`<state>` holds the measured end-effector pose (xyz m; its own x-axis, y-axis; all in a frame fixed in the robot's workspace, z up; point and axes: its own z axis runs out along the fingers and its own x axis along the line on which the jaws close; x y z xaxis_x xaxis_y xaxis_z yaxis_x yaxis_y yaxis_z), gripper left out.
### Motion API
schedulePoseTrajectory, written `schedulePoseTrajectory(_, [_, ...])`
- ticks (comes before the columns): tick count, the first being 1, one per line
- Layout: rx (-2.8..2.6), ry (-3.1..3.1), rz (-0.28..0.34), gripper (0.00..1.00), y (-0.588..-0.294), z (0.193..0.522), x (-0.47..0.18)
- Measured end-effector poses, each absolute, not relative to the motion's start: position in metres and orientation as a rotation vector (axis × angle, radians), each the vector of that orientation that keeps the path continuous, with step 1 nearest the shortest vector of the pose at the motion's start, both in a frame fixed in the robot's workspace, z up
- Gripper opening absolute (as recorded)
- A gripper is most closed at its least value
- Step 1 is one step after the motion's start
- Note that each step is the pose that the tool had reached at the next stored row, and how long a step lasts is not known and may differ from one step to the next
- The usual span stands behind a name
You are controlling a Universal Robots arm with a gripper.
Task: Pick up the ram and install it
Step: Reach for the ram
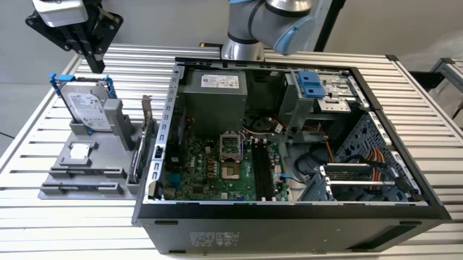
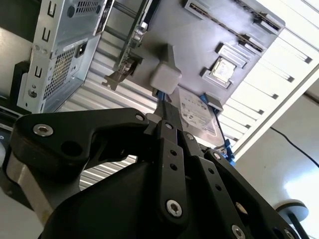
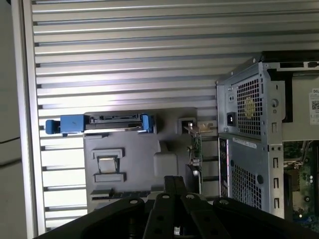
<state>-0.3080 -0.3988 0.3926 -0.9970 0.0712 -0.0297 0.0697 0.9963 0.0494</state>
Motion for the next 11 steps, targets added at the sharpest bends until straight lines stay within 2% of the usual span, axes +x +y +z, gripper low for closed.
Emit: schedulePoseTrajectory(11, [0.11, 3.107, 0.075, 0.0, -0.3988, 0.3926, -0.3164])
